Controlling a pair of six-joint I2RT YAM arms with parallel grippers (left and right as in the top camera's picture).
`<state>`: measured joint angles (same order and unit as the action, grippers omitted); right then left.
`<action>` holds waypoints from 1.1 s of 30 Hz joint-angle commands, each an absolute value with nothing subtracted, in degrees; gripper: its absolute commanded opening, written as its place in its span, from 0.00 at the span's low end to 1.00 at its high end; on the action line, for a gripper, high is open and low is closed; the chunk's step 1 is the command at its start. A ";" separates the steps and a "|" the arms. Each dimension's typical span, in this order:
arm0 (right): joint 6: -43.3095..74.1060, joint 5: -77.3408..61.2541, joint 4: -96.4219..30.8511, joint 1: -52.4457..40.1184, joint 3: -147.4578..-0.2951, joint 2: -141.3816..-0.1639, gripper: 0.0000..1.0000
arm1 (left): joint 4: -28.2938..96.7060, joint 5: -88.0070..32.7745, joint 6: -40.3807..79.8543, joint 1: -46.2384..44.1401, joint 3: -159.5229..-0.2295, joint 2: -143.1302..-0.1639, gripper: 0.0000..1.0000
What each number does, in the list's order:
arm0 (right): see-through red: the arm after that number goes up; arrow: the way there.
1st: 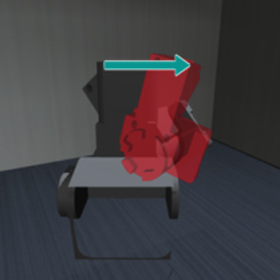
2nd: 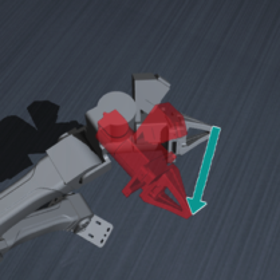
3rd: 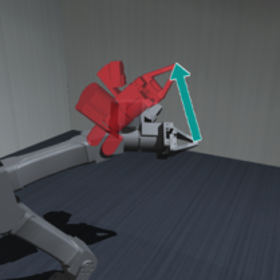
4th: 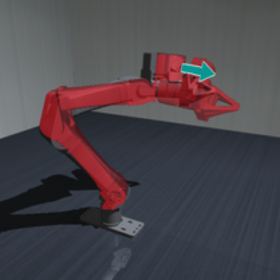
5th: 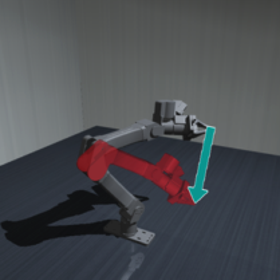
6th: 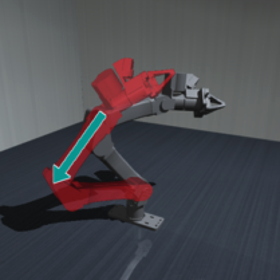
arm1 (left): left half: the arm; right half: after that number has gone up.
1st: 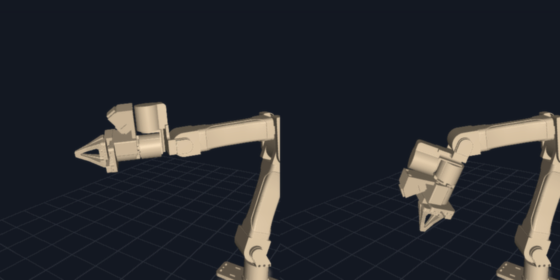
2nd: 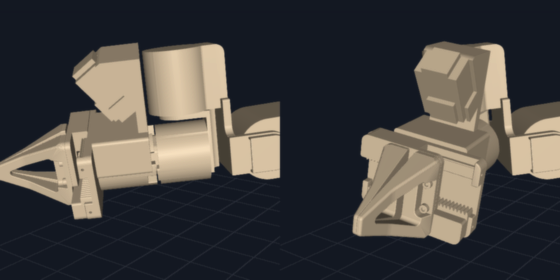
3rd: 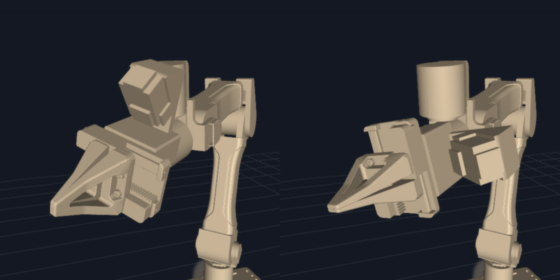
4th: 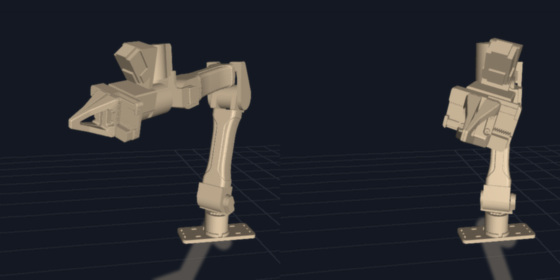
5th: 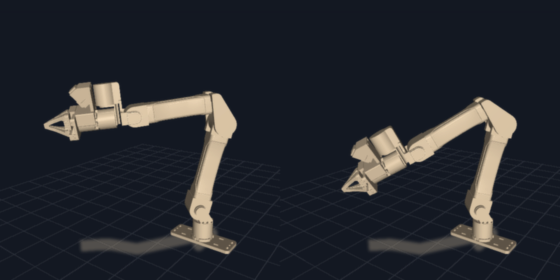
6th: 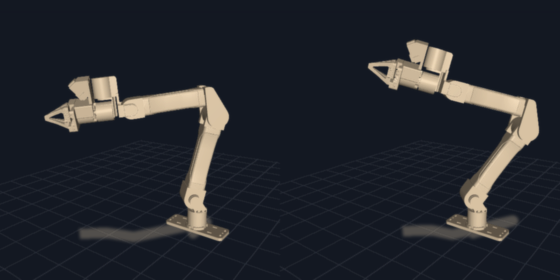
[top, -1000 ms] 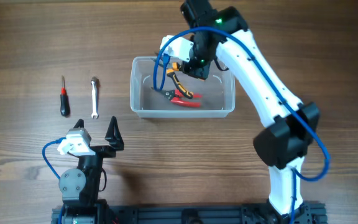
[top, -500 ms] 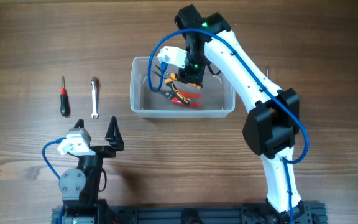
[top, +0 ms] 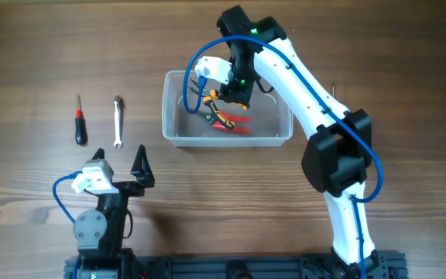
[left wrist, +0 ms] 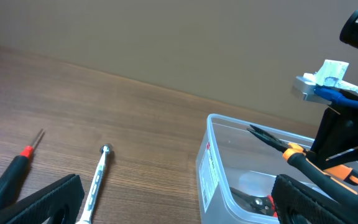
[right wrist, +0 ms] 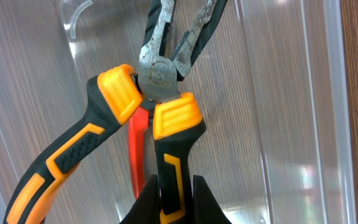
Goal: Pack container
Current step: 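Lower the pliers into the container and open the right gripper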
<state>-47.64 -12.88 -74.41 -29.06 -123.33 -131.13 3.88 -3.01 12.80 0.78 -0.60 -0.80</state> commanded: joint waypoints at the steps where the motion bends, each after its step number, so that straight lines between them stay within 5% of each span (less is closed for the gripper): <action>1: -46.98 -15.09 -74.08 -28.91 -122.87 -132.07 0.07 | 4.19 -2.92 13.34 1.13 -0.32 -0.45 1.00; 24: -45.78 -15.11 -73.47 -27.62 -122.87 -137.38 0.12 | 4.19 -2.92 13.34 1.13 -0.32 -0.45 1.00; 33: -44.82 -15.09 -72.82 -27.33 -122.87 -137.38 0.41 | 4.19 -2.92 13.34 1.13 -0.32 -0.45 1.00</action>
